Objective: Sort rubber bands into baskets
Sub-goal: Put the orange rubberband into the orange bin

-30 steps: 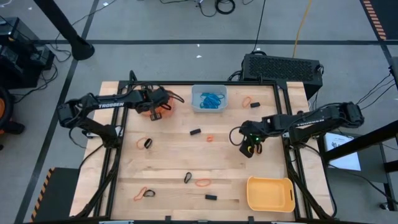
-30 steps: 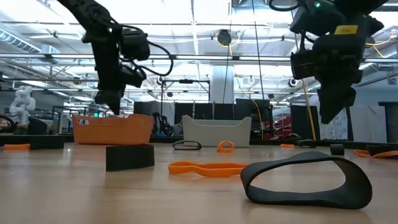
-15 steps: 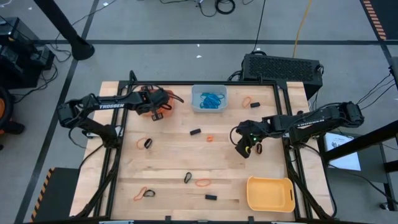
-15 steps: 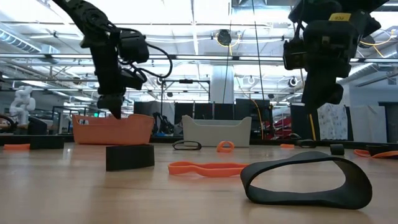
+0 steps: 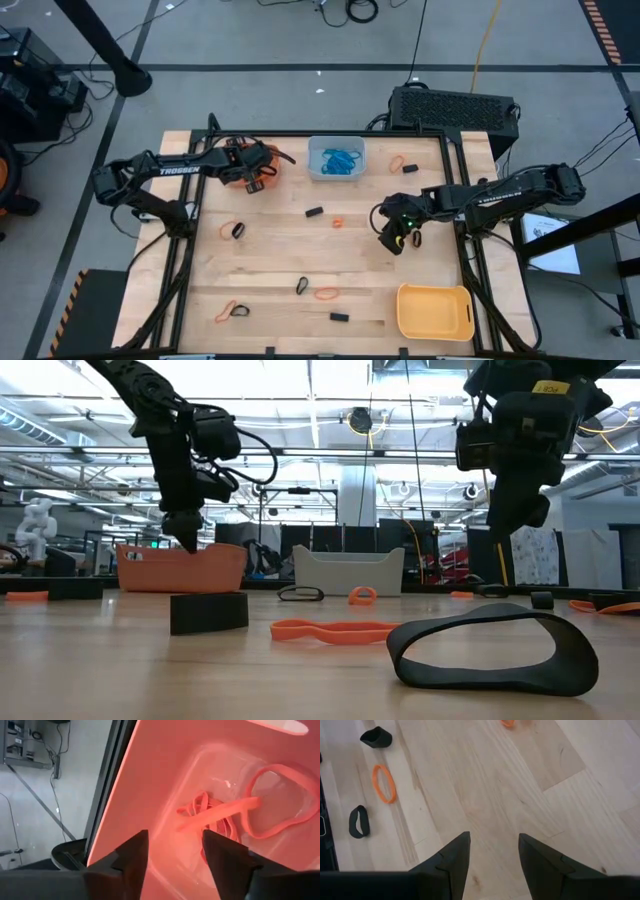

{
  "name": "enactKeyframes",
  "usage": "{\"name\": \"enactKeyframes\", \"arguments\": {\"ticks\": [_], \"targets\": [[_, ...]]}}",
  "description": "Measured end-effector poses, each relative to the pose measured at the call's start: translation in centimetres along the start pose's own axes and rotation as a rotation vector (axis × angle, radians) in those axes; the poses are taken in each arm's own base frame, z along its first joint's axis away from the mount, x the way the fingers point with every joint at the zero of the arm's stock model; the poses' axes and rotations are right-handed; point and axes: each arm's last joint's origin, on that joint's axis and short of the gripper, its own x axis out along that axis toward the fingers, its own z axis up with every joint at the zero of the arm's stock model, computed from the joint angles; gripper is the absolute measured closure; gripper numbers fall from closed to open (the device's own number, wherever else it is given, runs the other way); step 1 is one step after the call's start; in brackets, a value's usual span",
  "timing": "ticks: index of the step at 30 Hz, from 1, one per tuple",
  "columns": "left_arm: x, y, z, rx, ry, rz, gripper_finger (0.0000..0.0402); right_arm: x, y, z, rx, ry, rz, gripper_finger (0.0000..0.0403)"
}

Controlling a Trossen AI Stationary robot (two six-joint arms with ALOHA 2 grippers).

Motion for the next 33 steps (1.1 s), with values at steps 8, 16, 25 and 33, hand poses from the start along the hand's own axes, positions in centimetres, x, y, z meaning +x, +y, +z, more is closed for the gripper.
{"name": "enactKeyframes", "arguments": {"ticks": [8, 16, 25, 33], "targets": [[-3.0, 2.0, 1.7, 0.007, 0.049, -0.016, 0.0192, 0.0, 0.0, 0.0, 0.000, 0.000, 0.000, 0.0243], [-5.6, 1.8, 3.8, -0.041, -0.086, -0.253, 0.0191, 0.0, 0.0, 0.0, 0.000, 0.001, 0.000, 0.0243], [-10.3, -3.8, 8.1, -0.005, -0.582, -0.669, 0.0191, 0.0, 0.0, 0.0, -0.023, 0.001, 0.000, 0.0243], [-8.9, -13.1, 11.2, 0.104, -0.712, -0.655, 0.0191, 0.0, 0.0, 0.0, -0.022, -0.002, 0.001, 0.0243]]}}
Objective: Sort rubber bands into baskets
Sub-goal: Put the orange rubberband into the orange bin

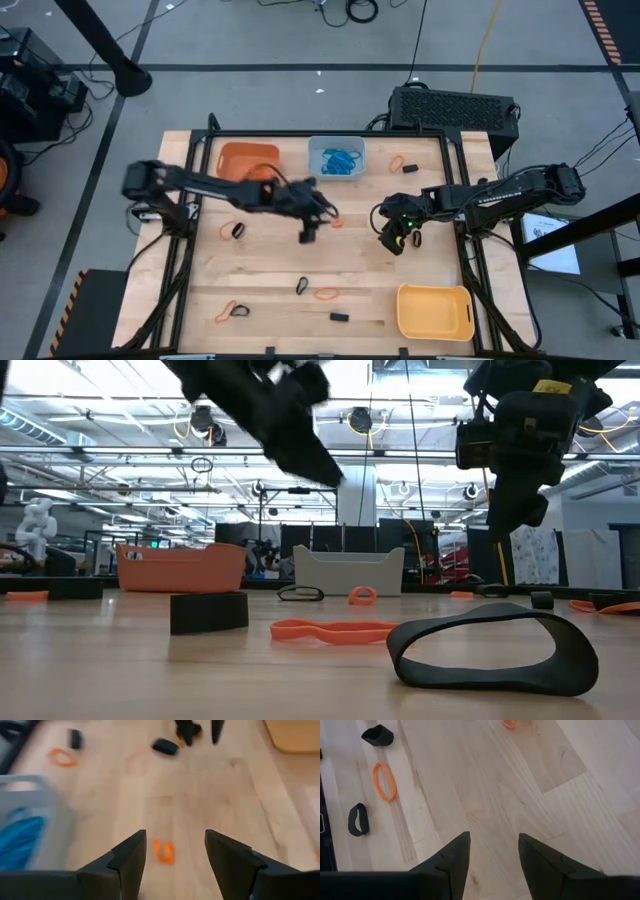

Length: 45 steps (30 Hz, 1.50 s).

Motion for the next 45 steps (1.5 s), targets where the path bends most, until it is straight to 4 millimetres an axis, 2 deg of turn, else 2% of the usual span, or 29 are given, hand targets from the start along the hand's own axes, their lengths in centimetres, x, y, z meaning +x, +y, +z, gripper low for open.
{"name": "enactKeyframes", "arguments": {"ticks": [5, 10, 15, 19, 22, 25, 27, 28, 32, 38, 41, 45], "targets": [[5.7, -1.3, -2.5, 0.018, 0.009, 0.022, 0.0191, 0.0, 0.0, 0.0, 0.012, 0.003, 0.000, 0.0243], [8.9, -0.6, -4.8, 0.003, 0.038, 0.103, 0.0191, 0.0, 0.0, 0.0, 0.006, 0.004, 0.001, 0.0243], [10.1, -0.5, -6.2, -0.014, 0.079, 0.071, 0.0191, 0.0, 0.0, 0.0, -0.022, 0.005, 0.001, 0.0243], [10.4, -0.7, -6.5, -0.031, 0.086, 0.040, 0.0201, 0.0, 0.0, 0.0, -0.032, 0.005, 0.002, 0.0243], [10.3, -0.8, -6.4, -0.027, 0.085, 0.041, 0.0244, 0.0, 0.0, 0.0, -0.031, 0.005, 0.002, 0.0243], [10.1, -0.8, -6.3, -0.021, 0.084, 0.050, 0.0321, 0.0, 0.0, 0.0, -0.031, 0.005, 0.002, 0.0243], [9.5, -0.7, -6.0, 0.002, 0.112, 0.068, 0.0375, 0.0, 0.0, 0.0, -0.030, 0.005, 0.002, 0.0243], [9.1, -0.7, -5.7, 0.016, 0.114, 0.085, 0.0386, 0.0, 0.0, 0.0, -0.026, 0.005, 0.002, 0.0243], [5.8, -0.9, -3.7, 0.073, 0.133, 0.171, 0.0394, 0.0, 0.0, 0.0, -0.023, 0.004, 0.002, 0.0243], [-2.1, -0.2, -0.8, 0.136, 0.176, 0.335, 0.0397, 0.0, 0.0, 0.0, -0.022, 0.005, 0.002, 0.0243], [-5.9, 0.8, -0.6, 0.135, 0.236, 0.438, 0.0398, 0.0, 0.0, 0.0, -0.007, 0.003, 0.000, 0.0243], [-10.1, 2.6, -1.4, 0.097, 0.351, 0.564, 0.0398, 0.0, 0.0, 0.0, 0.005, 0.002, 0.000, 0.0243]]}}
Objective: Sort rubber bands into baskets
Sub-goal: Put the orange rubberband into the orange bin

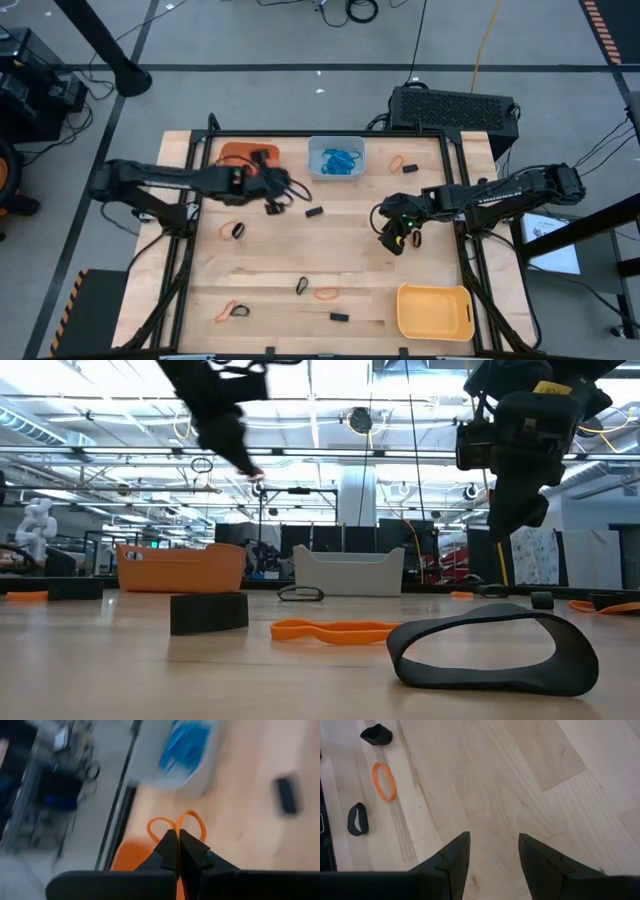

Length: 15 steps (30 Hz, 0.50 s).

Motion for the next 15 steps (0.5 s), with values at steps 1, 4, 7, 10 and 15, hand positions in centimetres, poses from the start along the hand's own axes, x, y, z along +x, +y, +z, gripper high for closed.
{"name": "enactKeyframes", "arguments": {"ticks": [1, 4, 7, 10, 15], "targets": [[-0.3, 0.8, -0.6, -0.017, 0.032, 0.013, 0.0398, 0.0, 0.0, 0.0, 0.004, -0.001, 0.000, 0.0243], [-0.5, 2.6, -2.7, -0.067, 0.089, 0.038, 0.0399, 0.0, 0.0, 0.0, 0.010, -0.003, 0.002, 0.0243], [0.3, 3.7, -5.4, -0.111, 0.155, 0.044, 0.0399, 0.0, 0.0, 0.1, 0.016, -0.007, 0.004, 0.0243], [1.4, 4.4, -7.7, -0.167, 0.212, 0.019, 0.0399, 0.0, 0.0, 0.1, 0.020, -0.008, 0.004, 0.0243], [3.5, 5.0, -10.0, -0.232, 0.248, -0.068, 0.0400, 0.0, 0.3, 0.4, 0.022, -0.041, 0.026, 0.0243]]}}
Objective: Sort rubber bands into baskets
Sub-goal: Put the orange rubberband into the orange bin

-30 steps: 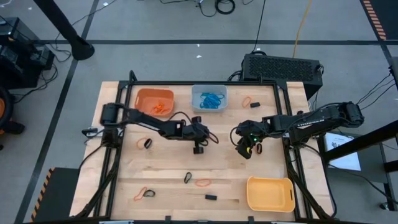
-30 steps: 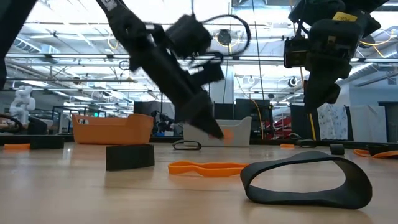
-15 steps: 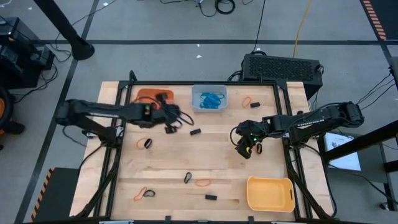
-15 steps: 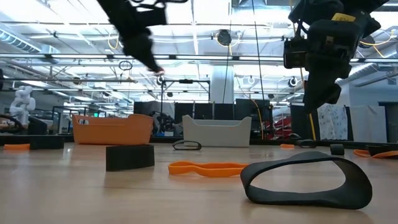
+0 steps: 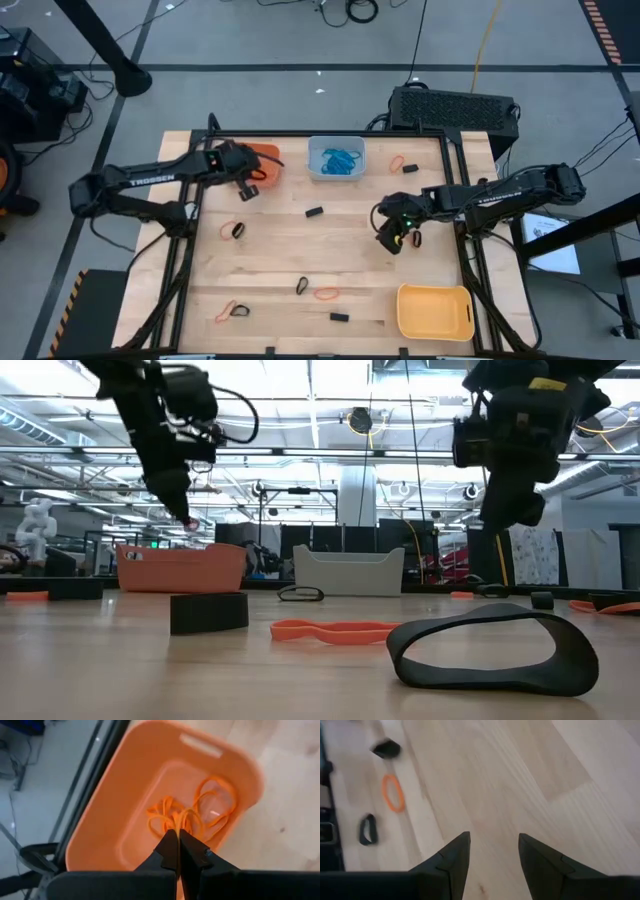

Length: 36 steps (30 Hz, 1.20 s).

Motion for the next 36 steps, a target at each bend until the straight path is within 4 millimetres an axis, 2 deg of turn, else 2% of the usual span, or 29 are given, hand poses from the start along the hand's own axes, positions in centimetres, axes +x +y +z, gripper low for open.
{"name": "enactKeyframes", "arguments": {"ticks": [3, 6, 8, 12, 17, 20, 24, 30, 33, 36], "targets": [[1.2, 0.7, -0.6, -0.024, 0.021, -0.002, 0.0400, 0.0, 0.6, 0.3, -0.014, -0.030, 0.056, 0.0243], [1.8, 1.4, -0.9, -0.042, 0.035, -0.025, 0.0400, -0.4, 1.5, -0.2, -0.014, 0.094, 0.143, 0.0243], [2.1, 1.6, -1.0, -0.057, 0.040, -0.052, 0.0400, -1.1, 2.5, -0.5, 0.012, 0.168, 0.140, 0.0243], [2.1, 1.8, -0.8, -0.075, 0.010, -0.094, 0.0400, -2.6, 3.5, -1.9, 0.122, 0.325, -0.009, 0.0243], [2.1, 1.7, -0.5, -0.068, -0.022, -0.117, 0.0400, -3.8, 4.0, -2.8, 0.156, 0.276, -0.237, 0.0243], [2.1, 1.7, -0.5, -0.057, -0.028, -0.118, 0.0399, -2.9, 3.6, -3.2, 0.141, 0.250, -0.295, 0.0243], [2.1, 1.7, -0.5, -0.058, -0.028, -0.122, 0.0397, -0.7, 2.5, -4.2, 0.137, 0.255, -0.388, 0.0243], [2.7, 1.6, -0.5, -0.082, -0.001, -0.127, 0.0393, 2.0, 0.9, -5.6, 0.138, 0.319, -0.491, 0.0243], [3.2, 1.4, -0.5, -0.072, 0.021, -0.132, 0.0370, 2.8, 0.5, -5.9, 0.131, 0.327, -0.543, 0.0243], [3.8, 1.2, -0.5, -0.066, 0.048, -0.131, 0.0326, 3.3, 0.3, -6.0, 0.118, 0.333, -0.575, 0.0243]]}}
